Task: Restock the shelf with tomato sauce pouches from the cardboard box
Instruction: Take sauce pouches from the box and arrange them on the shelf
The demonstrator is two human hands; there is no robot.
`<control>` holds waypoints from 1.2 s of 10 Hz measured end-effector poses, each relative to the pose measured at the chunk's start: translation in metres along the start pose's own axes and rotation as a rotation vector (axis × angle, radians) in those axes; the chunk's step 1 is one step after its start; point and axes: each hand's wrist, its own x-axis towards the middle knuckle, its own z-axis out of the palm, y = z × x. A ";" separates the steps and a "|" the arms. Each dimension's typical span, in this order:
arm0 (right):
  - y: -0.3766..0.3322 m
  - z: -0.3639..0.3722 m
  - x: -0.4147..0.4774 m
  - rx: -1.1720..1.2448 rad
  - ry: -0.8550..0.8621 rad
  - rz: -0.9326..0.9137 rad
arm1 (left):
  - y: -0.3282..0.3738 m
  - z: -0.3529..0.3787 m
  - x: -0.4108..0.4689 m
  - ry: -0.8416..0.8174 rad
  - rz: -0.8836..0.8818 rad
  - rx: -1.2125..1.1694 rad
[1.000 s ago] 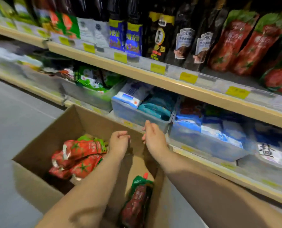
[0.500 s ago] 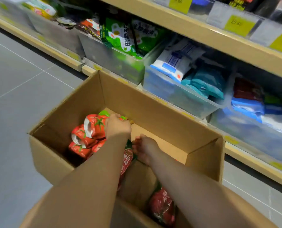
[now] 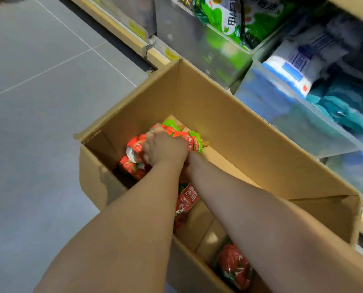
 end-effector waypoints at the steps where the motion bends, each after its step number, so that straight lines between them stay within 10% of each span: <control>1: 0.008 -0.008 0.003 0.020 0.069 -0.051 | -0.002 0.000 0.003 0.017 -0.116 0.015; 3: 0.020 -0.040 -0.018 -0.184 0.212 -0.405 | 0.003 0.006 -0.012 -0.209 -0.215 0.171; 6: 0.021 -0.125 -0.088 -0.858 0.316 -0.887 | 0.037 0.000 -0.081 -0.551 0.253 0.352; 9: -0.023 -0.198 -0.196 -0.579 0.418 -1.321 | 0.098 -0.004 -0.130 -0.686 0.538 -0.387; 12: -0.037 -0.299 -0.269 -0.326 0.677 -1.341 | 0.175 0.041 -0.228 -0.437 0.875 -0.348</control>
